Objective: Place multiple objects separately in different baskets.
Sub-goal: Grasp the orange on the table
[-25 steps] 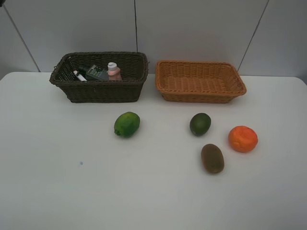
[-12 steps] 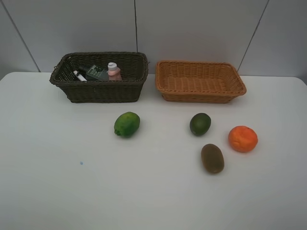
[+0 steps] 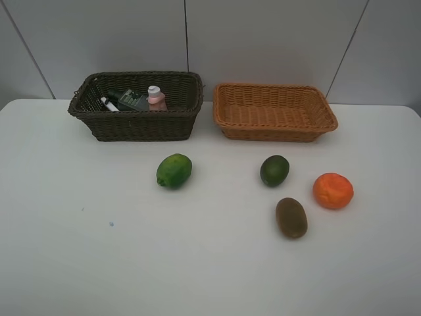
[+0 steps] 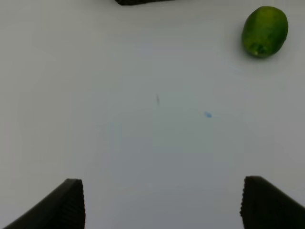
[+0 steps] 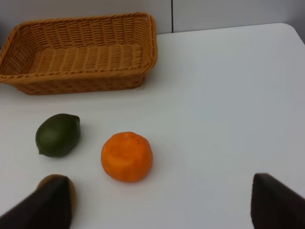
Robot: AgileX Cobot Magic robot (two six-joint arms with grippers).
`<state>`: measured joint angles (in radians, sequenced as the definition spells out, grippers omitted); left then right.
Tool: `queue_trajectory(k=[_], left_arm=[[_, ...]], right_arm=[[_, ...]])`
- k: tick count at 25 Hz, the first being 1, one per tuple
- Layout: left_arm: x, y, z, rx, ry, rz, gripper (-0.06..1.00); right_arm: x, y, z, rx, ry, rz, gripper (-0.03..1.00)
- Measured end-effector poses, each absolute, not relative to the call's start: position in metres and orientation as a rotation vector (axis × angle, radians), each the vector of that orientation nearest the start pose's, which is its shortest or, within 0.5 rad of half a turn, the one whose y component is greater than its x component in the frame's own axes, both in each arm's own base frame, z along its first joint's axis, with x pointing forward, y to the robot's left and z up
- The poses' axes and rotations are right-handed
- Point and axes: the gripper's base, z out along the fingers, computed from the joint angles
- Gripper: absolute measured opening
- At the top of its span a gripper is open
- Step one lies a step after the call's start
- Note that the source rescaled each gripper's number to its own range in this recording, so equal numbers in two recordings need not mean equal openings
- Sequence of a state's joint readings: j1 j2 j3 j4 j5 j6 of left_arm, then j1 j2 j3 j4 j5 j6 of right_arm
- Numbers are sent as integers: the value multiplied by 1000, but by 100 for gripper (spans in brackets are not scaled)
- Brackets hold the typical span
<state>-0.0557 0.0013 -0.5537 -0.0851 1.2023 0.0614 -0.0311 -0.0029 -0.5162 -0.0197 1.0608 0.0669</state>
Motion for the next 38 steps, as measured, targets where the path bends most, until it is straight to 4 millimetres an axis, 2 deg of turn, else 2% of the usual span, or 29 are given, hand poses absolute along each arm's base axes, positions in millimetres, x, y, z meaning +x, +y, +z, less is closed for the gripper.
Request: queue_trajectory(k=[10, 38], left_arm=[[-7, -6, 277, 122, 2052, -87, 84], [-7, -6, 278, 120, 2040, -87, 84]], right_arm=[[-7, -1, 282, 100, 2023, -1, 86], [-7, -1, 282, 100, 2023, -1, 86]])
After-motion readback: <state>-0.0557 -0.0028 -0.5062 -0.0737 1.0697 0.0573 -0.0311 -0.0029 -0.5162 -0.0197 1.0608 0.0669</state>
